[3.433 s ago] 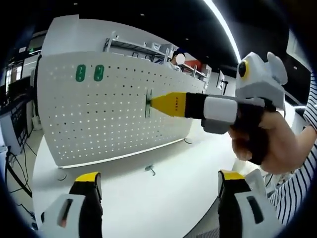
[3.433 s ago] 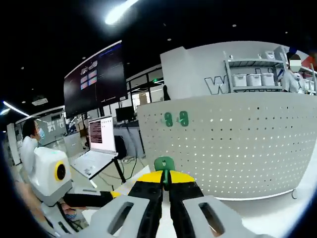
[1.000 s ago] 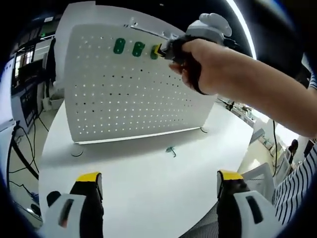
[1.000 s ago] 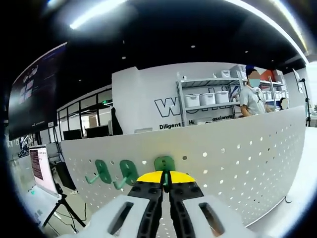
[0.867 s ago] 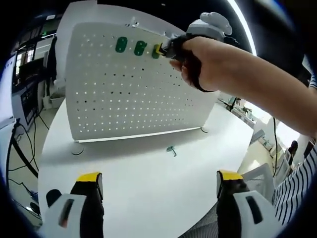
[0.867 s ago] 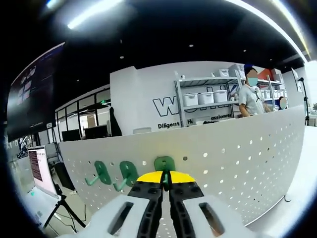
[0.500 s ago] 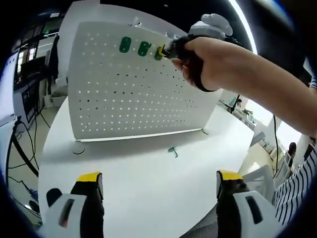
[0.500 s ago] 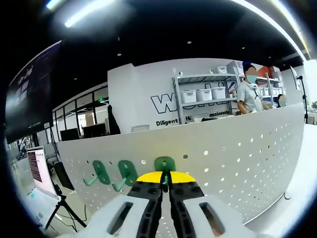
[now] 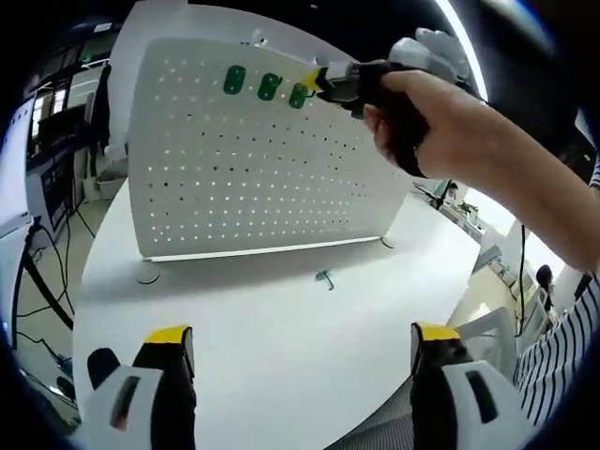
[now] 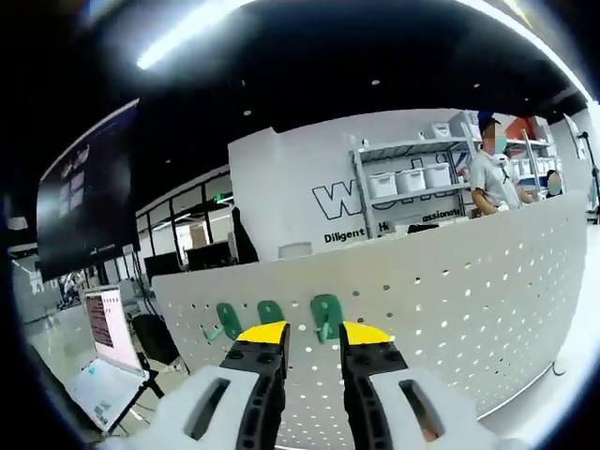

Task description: Insert the hook assembly into the mounting plate slot until the hook locks in place.

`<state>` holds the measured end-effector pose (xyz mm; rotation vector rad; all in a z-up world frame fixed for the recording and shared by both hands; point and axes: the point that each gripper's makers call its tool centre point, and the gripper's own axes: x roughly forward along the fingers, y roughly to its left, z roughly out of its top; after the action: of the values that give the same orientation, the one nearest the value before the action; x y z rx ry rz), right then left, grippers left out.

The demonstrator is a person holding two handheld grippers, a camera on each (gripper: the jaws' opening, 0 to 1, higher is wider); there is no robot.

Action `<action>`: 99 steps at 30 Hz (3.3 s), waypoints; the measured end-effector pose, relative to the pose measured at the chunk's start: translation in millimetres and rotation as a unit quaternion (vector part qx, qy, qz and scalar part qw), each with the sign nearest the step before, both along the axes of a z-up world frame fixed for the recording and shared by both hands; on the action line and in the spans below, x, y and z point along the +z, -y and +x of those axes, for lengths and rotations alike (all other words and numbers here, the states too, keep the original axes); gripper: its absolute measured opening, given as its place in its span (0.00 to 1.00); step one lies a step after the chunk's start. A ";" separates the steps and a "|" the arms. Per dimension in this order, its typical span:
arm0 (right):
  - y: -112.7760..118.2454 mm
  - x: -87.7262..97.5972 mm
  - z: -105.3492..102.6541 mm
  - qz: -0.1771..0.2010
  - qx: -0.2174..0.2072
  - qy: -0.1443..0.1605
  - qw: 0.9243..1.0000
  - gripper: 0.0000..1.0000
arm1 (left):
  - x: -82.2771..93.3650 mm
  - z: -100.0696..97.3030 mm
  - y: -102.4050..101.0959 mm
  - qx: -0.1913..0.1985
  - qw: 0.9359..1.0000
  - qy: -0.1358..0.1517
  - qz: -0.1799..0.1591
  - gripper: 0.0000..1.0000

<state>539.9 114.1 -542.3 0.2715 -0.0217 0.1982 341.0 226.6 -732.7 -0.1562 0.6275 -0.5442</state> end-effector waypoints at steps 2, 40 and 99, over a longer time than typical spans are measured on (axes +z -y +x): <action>15.3 1.5 -8.5 -0.021 -0.001 0.001 1.000 0.18 | 1.9 -0.1 1.7 -0.004 1.000 0.002 0.000 0.98; 144.5 -195.5 -142.4 -0.229 0.081 -0.229 0.943 0.21 | -3.9 -25.8 38.4 -0.046 0.999 -0.016 0.012 1.00; 92.3 -341.3 -66.2 -0.231 0.174 -0.376 0.880 0.12 | -54.4 -17.7 11.0 0.001 0.995 -0.100 0.023 0.99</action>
<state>473.7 21.8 -883.5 -0.1443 0.8479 0.4371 323.3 215.6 -787.2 -0.1698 0.8335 -0.5149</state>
